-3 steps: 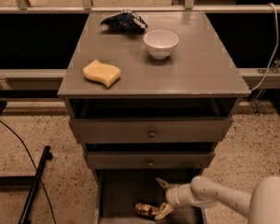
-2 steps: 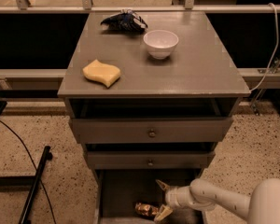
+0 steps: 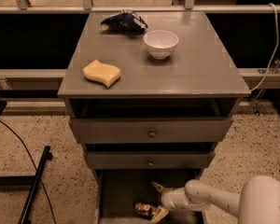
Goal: Pick orange can from bottom drawer and place on counter
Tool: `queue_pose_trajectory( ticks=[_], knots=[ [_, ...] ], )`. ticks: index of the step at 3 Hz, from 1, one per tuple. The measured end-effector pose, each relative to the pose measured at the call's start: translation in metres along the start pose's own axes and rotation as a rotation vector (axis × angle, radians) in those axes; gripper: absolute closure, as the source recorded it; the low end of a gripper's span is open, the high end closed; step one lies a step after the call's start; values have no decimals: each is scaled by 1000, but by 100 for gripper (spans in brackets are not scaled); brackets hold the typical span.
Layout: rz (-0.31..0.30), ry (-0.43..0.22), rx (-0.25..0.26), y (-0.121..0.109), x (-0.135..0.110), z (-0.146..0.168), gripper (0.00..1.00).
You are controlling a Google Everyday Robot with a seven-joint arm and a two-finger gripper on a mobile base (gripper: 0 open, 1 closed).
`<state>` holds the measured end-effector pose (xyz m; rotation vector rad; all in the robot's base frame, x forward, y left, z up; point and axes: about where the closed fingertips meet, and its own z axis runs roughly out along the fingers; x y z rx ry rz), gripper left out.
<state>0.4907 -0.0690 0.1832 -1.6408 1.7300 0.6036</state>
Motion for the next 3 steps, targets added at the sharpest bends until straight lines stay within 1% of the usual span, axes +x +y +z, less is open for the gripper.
queue_pose_trajectory(
  ticks=[1,2,3],
  knots=[
    [13,10,-8,1,8,10,4],
    [31,22,-11,2,18,19,4],
    [49,32,-17,3,27,26,9]
  ],
)
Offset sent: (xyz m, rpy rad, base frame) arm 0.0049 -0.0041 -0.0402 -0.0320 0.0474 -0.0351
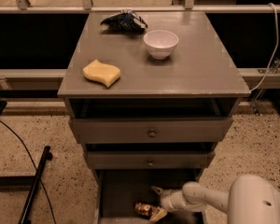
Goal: Pick orange can from bottom drawer and place on counter
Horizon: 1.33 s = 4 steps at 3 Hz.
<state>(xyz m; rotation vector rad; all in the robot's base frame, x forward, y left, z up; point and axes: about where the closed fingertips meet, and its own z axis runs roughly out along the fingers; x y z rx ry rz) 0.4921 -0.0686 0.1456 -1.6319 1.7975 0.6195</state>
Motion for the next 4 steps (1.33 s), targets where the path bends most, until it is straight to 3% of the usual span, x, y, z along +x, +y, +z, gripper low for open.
queue_pose_trajectory(
  ticks=[2,3,4],
  knots=[
    [29,3,-18,2,18,6,36],
    [20,-3,-24,3,19,6,42],
    [5,-51,-33,5,17,4,66]
  ],
)
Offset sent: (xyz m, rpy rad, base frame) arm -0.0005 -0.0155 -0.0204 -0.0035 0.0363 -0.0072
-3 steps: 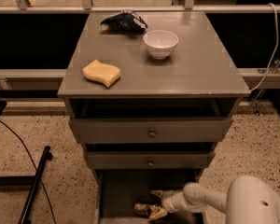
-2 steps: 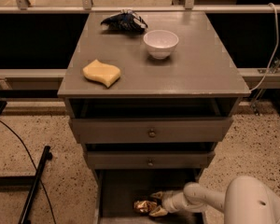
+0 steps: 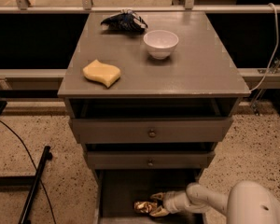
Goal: Pick orange can from bottom drawer and place on counter
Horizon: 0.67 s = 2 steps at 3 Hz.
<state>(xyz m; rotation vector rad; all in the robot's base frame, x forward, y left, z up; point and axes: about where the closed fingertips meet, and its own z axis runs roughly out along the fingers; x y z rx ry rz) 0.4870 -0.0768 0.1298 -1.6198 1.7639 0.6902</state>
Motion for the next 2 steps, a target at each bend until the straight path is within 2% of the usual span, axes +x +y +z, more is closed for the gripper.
queue_pose_trajectory(
  ticks=[1,2],
  knots=[
    [-17,-48,-15,3,-4,-3,89],
    [-84,-147,-12,3,-36,-32,100]
  ],
)
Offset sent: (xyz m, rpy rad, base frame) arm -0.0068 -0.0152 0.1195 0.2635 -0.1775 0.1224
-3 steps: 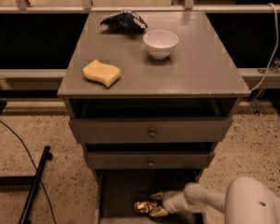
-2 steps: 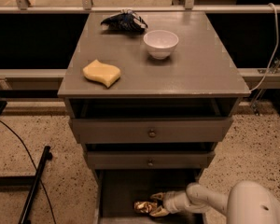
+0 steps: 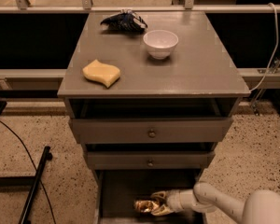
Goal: Pick orange can from bottom drawer and place on counter
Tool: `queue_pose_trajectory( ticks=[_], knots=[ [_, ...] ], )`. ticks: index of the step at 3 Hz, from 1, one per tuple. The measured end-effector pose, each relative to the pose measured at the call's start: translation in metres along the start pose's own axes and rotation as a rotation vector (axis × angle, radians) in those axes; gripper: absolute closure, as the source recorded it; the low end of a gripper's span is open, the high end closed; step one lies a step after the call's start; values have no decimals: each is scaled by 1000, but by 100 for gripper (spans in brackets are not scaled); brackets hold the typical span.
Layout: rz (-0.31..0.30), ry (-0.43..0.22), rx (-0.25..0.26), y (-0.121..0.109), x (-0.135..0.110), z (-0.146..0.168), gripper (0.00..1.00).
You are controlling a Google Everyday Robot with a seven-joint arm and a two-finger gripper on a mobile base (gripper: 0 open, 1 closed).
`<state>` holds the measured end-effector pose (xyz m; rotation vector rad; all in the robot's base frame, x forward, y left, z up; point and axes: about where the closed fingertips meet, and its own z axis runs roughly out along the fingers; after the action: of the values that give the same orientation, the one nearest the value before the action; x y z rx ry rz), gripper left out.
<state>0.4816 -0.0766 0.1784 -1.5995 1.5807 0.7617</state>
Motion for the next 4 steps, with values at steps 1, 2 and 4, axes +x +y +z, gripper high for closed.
queue_pose_trajectory(
  ticks=[1,2,4],
  knots=[
    [-97,-7,45,0,-49,-71,100],
    [-145,25,55,9,-88,-131,100],
    [-161,47,58,-13,-153,-273,100]
  ],
)
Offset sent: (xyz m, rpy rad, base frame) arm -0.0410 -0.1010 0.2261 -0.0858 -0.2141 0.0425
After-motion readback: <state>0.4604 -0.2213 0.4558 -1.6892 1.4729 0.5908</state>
